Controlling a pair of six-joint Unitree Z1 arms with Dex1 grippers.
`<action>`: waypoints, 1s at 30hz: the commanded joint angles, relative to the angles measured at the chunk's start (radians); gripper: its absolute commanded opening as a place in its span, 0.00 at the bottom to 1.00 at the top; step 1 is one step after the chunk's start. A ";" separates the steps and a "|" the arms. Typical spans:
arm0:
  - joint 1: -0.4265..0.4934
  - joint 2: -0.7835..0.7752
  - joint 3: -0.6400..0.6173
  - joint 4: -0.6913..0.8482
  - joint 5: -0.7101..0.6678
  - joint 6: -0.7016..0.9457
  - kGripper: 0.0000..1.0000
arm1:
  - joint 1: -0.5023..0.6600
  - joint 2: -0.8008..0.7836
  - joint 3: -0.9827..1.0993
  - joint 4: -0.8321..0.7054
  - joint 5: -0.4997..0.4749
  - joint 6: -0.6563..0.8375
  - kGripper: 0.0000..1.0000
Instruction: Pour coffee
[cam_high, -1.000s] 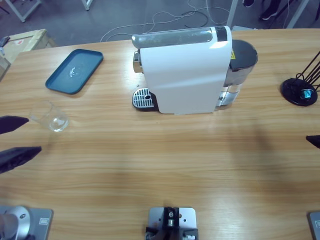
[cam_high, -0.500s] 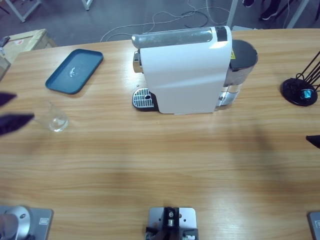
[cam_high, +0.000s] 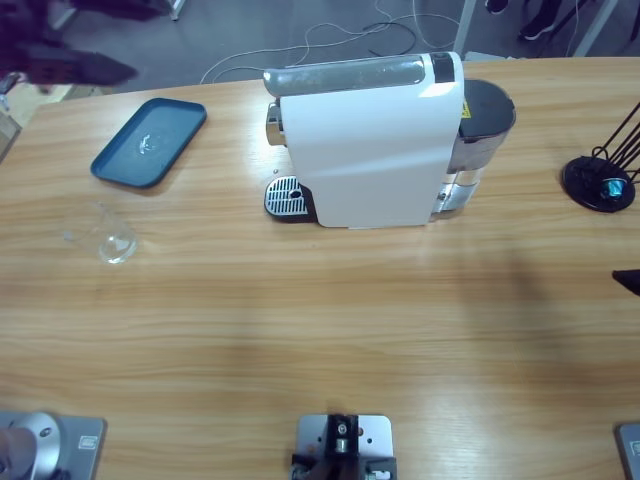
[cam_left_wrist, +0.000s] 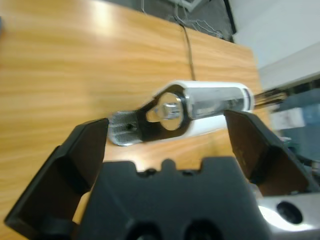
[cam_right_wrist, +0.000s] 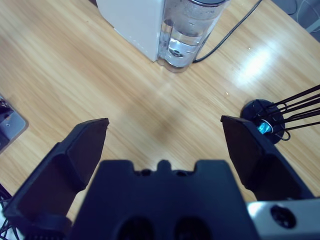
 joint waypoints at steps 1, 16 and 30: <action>0.037 0.325 -0.028 -0.196 -0.340 -0.155 0.99 | 0.007 0.049 0.002 -0.010 -0.031 0.014 1.00; 0.078 0.341 -0.056 -0.157 -0.459 -0.226 0.21 | 0.007 0.042 0.004 -0.011 -0.031 0.014 1.00; 0.078 0.242 -0.052 -0.178 -0.509 -0.135 0.00 | 0.007 0.043 0.007 -0.015 -0.063 0.020 0.99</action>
